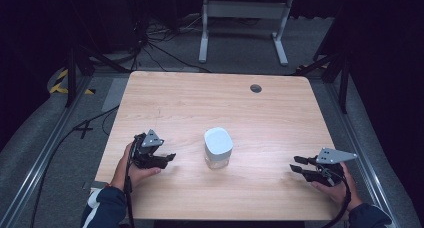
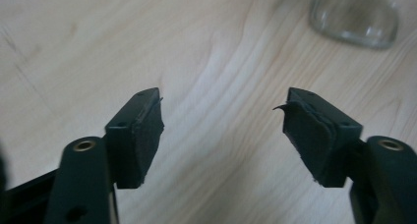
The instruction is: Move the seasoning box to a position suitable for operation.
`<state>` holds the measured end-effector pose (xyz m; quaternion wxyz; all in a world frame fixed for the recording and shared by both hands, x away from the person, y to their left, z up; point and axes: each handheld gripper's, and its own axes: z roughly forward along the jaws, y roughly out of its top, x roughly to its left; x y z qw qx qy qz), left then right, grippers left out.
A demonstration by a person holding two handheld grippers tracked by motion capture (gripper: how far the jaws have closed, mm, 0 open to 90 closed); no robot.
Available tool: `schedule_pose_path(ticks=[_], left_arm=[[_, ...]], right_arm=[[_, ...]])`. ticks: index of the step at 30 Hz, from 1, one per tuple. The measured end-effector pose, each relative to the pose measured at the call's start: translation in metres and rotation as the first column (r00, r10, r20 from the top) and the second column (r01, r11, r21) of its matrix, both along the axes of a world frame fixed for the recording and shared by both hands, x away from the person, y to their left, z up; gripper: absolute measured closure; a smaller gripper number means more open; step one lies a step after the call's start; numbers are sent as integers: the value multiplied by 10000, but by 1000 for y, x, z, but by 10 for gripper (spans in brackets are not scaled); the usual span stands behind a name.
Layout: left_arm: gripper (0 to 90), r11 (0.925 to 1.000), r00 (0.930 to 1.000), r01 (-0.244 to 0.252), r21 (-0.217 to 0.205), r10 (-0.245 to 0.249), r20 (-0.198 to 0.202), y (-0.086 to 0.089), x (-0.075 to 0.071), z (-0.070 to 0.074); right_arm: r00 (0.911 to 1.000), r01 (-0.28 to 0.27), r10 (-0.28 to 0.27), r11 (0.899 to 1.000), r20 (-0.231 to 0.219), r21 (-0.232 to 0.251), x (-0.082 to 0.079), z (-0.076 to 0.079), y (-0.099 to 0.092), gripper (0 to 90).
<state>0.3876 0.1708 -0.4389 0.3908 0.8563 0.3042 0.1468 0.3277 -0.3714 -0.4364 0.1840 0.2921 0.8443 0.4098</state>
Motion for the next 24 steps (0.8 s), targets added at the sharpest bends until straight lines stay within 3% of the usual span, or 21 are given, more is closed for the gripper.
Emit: schedule_pose_path(ticks=[2,4,8,9,12,15,17,24], left_arm=[[404,10000,9999,22,-62,-21,130,-4,1,4],[404,9991,9980,186,-389,-162,608,-15,5,19],[407,9973,9944,325,-661,-256,1021,-26,8,35],[407,9929,9901,490,-1083,-341,1359,-35,11,44],[407,9921,9864,599,-1105,-418,1591,-44,13,50],[428,9904,9827,792,-1136,-584,1757,-57,17,55],[439,9865,9844,939,-1341,-719,1606,-68,23,57],[490,9839,9826,1181,-1339,-963,1591,-84,32,61]], right_arm=[[10000,-43,44,9999,-81,104,-1,-2,-1,653],[9996,-66,67,10000,-261,67,-3,-8,-4,652],[9997,-62,65,9999,-239,120,-5,-12,-6,622],[9996,-105,109,9998,-260,166,-6,-14,-7,598],[9991,-144,143,9999,-411,-17,-6,-17,-6,567],[9986,-259,240,9988,-471,-415,-6,-23,-5,520],[9982,-282,259,9987,-539,-432,-6,-25,-5,515],[9967,-480,443,9974,-677,-542,-6,-28,-4,479]])
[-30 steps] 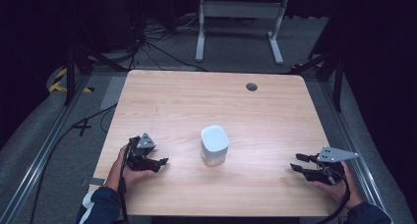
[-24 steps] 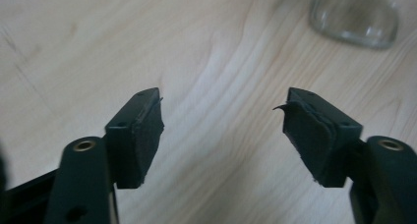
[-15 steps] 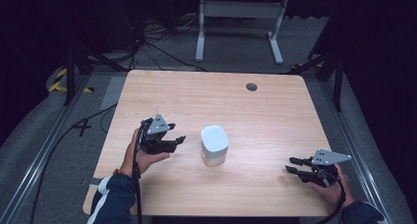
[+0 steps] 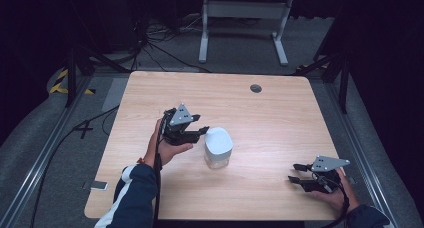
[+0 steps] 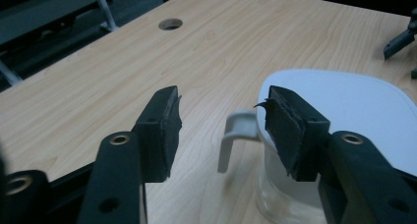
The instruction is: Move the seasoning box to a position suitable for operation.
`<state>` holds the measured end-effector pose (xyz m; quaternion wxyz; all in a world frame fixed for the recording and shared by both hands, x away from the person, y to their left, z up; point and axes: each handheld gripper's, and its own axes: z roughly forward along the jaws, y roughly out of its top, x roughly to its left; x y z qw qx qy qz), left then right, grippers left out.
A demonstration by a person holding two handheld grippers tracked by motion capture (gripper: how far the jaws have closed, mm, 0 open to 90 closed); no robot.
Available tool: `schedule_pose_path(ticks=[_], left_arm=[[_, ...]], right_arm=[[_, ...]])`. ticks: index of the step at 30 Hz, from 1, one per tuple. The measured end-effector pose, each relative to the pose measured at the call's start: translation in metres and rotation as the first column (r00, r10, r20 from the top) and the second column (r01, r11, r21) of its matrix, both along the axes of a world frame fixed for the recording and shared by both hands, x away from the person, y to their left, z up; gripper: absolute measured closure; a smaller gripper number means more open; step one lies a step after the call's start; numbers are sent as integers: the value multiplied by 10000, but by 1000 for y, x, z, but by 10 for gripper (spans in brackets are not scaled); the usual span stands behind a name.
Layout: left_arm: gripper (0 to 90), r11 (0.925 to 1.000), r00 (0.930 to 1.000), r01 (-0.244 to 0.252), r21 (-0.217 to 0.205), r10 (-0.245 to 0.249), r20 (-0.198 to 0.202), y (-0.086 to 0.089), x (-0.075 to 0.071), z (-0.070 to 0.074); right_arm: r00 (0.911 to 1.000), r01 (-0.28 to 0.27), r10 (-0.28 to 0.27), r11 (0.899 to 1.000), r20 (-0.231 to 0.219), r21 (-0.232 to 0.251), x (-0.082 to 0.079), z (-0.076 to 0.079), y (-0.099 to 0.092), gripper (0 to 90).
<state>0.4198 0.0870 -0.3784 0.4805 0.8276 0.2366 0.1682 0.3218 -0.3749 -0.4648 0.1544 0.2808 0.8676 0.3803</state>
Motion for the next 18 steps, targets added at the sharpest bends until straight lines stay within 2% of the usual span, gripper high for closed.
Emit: schedule_pose_path(ticks=[5,7,10,11,12,15,18], left_arm=[[622,9996,9996,279,7,-279,-48,-10,5,0],[701,9981,9980,617,-63,-618,-137,-14,6,-1],[729,9971,9972,744,157,-743,-56,-17,7,-2],[744,9965,9964,835,87,-834,-171,-18,6,-2],[759,9962,9963,862,146,-861,-36,-18,6,-2],[773,9965,9965,836,63,-836,-98,-18,8,-3],[822,9970,9973,727,255,-729,57,-20,9,-4]], right_arm=[[9998,38,-36,9999,-172,147,1,-1,-2,458],[9998,23,-20,9999,-183,157,1,-1,-2,449],[9998,50,-47,9999,-185,160,1,-1,-2,440],[9999,42,-40,9999,-155,155,1,-1,-2,439],[9999,48,-45,9999,-143,161,1,-1,-2,436],[9999,63,-61,9998,-138,165,1,-1,-2,434],[9999,72,-69,9998,-139,158,1,-1,-2,431]])
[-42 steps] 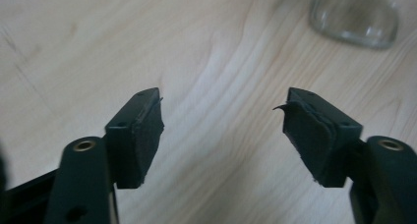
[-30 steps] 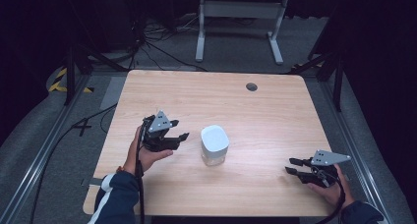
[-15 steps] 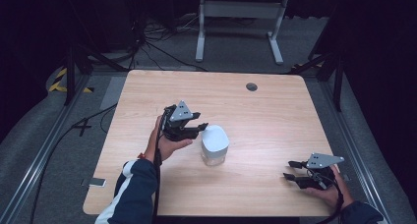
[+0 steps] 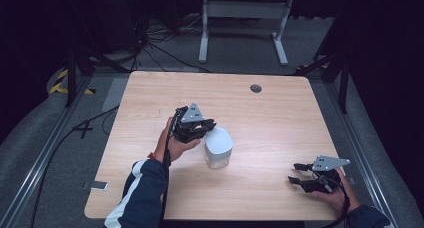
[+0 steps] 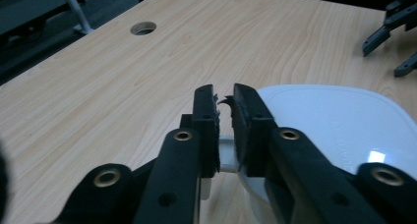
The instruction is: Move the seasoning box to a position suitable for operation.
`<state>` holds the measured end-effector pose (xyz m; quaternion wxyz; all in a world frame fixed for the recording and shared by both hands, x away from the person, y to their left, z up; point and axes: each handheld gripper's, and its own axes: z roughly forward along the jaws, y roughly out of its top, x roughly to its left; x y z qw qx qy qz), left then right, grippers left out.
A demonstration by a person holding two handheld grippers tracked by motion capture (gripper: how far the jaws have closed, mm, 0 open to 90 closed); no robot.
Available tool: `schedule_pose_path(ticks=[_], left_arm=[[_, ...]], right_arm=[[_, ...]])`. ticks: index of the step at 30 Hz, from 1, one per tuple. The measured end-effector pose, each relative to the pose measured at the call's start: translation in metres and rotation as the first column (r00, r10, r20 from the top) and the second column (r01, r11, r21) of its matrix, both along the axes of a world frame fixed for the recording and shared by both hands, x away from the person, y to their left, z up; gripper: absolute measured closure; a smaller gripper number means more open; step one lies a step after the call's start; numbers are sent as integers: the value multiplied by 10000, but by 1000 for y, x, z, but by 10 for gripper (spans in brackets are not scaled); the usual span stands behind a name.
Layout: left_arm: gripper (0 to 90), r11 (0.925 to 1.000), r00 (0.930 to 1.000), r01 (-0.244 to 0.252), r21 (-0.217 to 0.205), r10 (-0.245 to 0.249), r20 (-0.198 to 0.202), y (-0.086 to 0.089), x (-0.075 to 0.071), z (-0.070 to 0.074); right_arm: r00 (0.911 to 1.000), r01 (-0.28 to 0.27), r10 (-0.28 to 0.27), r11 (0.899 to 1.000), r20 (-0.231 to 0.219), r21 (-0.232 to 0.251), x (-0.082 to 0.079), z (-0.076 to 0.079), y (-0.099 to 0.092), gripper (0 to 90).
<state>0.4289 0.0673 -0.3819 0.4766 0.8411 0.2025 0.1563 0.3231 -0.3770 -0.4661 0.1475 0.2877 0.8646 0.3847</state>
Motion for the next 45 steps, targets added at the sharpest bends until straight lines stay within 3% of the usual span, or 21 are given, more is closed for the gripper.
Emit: schedule_pose_path(ticks=[2,5,7,8,9,14,16,19,21,22,27,31,35,36,37,39,45], left_arm=[[832,9999,10000,62,-91,-63,-49,0,2,-1],[838,9987,10000,-63,498,67,-72,-3,3,-8],[806,9989,9995,-307,361,305,69,-1,2,-7],[808,9993,9994,-346,-135,346,-1,1,1,-5],[811,9990,9995,-307,-324,307,-11,2,0,-2],[867,9990,9993,210,-392,-199,303,2,-8,5],[895,9981,9991,390,-473,-381,199,0,-10,5],[898,9983,9981,572,58,-573,247,-3,-11,3],[898,9985,9986,493,218,-498,191,-4,-10,1],[898,9992,9990,380,107,-382,215,-4,-9,0],[899,9991,9991,384,162,-386,166,-3,-9,1],[899,9994,9992,337,80,-338,198,-3,-7,0],[898,9993,9993,363,-74,-363,113,-2,-6,-2],[899,9993,9993,363,-74,-363,113,-2,-6,-2],[898,9992,9994,349,-217,-350,-16,-2,-6,-3],[898,9992,9992,368,-139,-366,134,-2,-5,-2],[898,9995,9997,245,-195,-244,82,-3,-4,-4]], right_arm=[[10000,3,-3,10000,-22,-5,0,0,0,429],[10000,10,-10,10000,-4,-31,0,0,1,428],[9999,111,-112,9999,-65,-113,1,1,2,435],[9999,120,-120,9999,-62,-110,1,2,3,438],[9999,105,-106,9999,-83,-43,1,3,4,452],[10000,42,-42,9999,-2,-135,1,3,6,464],[10000,66,-66,9998,7,-161,1,3,5,464],[9999,94,-96,9997,-85,-204,1,3,6,461],[10000,97,-97,9996,8,-265,1,3,6,461],[9999,111,-111,9996,12,-255,1,3,7,461],[9995,163,-164,9999,260,22,3,11,9,465],[9982,-4,-24,9989,601,473,5,27,15,507],[9956,-505,439,9956,823,791,9,45,33,657],[9956,-505,439,9956,823,791,9,45,33,657],[9916,-954,886,9930,943,702,13,58,52,719],[9859,-1294,1229,9902,1133,519,17,67,71,753],[9737,-2015,1963,9788,1155,360,26,81,119,816]])
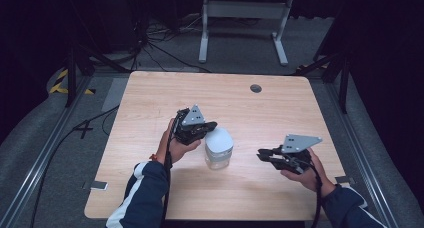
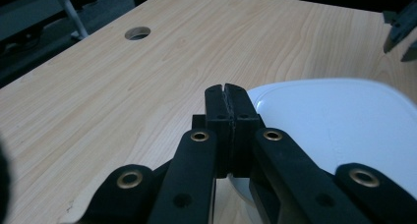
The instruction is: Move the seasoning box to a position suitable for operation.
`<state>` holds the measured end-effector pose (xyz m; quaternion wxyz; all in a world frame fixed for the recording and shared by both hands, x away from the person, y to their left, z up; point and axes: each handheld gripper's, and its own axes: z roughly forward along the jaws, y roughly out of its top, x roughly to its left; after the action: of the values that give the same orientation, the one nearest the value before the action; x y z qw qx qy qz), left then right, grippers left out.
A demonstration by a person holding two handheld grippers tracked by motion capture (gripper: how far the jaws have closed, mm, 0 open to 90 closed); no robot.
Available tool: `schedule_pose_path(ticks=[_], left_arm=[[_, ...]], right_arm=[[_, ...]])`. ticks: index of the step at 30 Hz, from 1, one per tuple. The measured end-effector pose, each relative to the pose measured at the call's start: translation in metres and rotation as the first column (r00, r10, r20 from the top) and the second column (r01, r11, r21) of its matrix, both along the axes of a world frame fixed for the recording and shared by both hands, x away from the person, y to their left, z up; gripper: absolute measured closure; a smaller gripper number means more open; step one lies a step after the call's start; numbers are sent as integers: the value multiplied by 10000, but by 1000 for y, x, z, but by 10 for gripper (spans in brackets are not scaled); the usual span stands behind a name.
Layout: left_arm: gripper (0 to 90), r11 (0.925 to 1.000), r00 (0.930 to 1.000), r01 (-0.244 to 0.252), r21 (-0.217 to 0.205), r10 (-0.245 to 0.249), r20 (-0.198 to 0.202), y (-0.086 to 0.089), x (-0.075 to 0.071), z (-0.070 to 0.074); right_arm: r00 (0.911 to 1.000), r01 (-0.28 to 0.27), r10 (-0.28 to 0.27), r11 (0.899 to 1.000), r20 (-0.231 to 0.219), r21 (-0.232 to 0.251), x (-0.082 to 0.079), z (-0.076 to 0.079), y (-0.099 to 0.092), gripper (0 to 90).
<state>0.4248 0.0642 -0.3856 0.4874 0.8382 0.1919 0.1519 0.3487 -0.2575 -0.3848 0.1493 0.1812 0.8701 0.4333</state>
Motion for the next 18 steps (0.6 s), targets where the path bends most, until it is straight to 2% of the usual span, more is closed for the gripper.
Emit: schedule_pose_path(ticks=[3,7,12,18], left_arm=[[898,10000,10000,9,-12,-9,-78,1,0,-1],[897,9999,10000,54,-113,-55,-61,1,0,-1],[897,9999,10000,68,-127,-68,-24,1,0,-2],[896,10000,9999,72,-59,-72,71,1,1,-1]], right_arm=[[9996,-294,294,9987,-12,-415,3,2,28,843],[9991,-411,418,9963,72,-759,8,6,49,868],[9995,-300,302,9959,11,-850,15,10,61,880],[9998,-178,170,9961,-91,-859,21,9,67,884]])
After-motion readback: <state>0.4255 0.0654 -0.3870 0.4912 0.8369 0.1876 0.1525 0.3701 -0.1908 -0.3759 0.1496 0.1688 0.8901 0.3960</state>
